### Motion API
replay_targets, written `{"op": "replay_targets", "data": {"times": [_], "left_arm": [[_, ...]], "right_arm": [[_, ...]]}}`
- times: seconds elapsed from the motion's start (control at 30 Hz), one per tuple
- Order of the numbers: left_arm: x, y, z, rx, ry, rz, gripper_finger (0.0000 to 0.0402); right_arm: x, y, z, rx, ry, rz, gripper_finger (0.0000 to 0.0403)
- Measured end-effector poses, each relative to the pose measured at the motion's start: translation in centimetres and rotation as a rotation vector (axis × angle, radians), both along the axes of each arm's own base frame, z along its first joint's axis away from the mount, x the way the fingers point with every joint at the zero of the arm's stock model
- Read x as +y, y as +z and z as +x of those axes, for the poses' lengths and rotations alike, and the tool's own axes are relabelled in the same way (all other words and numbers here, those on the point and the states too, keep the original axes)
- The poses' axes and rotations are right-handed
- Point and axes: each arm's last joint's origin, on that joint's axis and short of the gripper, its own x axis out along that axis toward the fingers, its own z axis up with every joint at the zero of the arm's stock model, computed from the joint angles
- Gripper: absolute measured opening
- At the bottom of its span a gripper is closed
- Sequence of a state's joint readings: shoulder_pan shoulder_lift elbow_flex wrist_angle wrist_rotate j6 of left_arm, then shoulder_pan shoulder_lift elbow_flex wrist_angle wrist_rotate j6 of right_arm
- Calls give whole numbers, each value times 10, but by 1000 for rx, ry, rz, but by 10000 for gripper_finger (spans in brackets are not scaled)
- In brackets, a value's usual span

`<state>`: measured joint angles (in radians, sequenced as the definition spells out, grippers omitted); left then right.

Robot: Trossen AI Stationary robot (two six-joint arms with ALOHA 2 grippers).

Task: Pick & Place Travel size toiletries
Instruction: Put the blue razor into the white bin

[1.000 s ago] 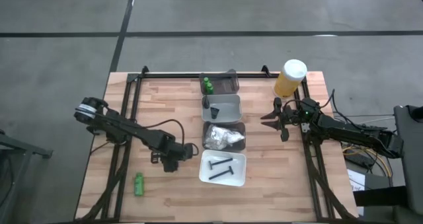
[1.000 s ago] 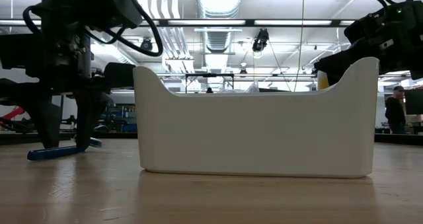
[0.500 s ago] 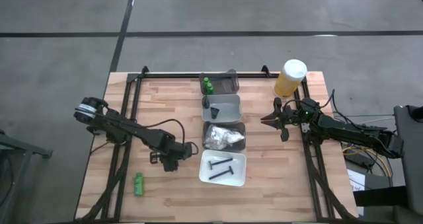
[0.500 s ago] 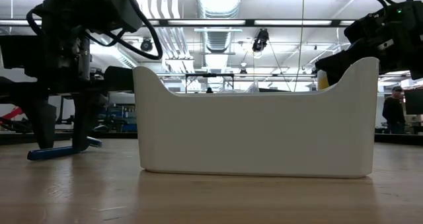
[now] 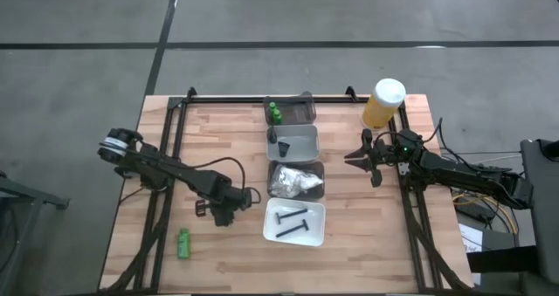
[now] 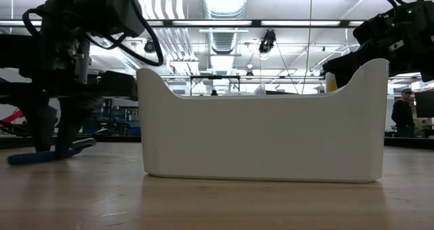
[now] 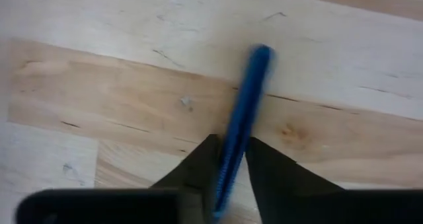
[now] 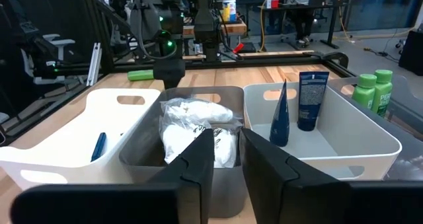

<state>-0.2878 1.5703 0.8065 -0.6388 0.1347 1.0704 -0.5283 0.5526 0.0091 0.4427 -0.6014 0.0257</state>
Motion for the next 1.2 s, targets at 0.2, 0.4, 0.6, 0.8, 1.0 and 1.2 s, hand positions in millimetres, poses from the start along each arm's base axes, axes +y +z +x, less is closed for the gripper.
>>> {"op": "replay_targets", "data": {"times": [0.2, 0.4, 0.6, 0.8, 1.0, 1.2], "left_arm": [[0, 0, 1, -5, -12, -5, 36], [-3, 5, 7, -32, 50, -28, 39], [-10, 29, 27, -84, 247, -141, 43], [-20, 54, 39, -22, 369, -374, 44], [-25, 80, 52, -54, 403, -468, 44], [-27, 95, 58, -85, 394, -505, 44]], "right_arm": [[0, 0, 0, 0, 0, 0, 94], [0, 0, 0, 0, 0, 0, 110], [0, 0, 0, 0, 0, 0, 125], [0, 0, 0, 0, 0, 0, 141], [0, 0, 0, -1, 0, 0, 154], [0, 0, 0, -1, 0, 0, 168]]}}
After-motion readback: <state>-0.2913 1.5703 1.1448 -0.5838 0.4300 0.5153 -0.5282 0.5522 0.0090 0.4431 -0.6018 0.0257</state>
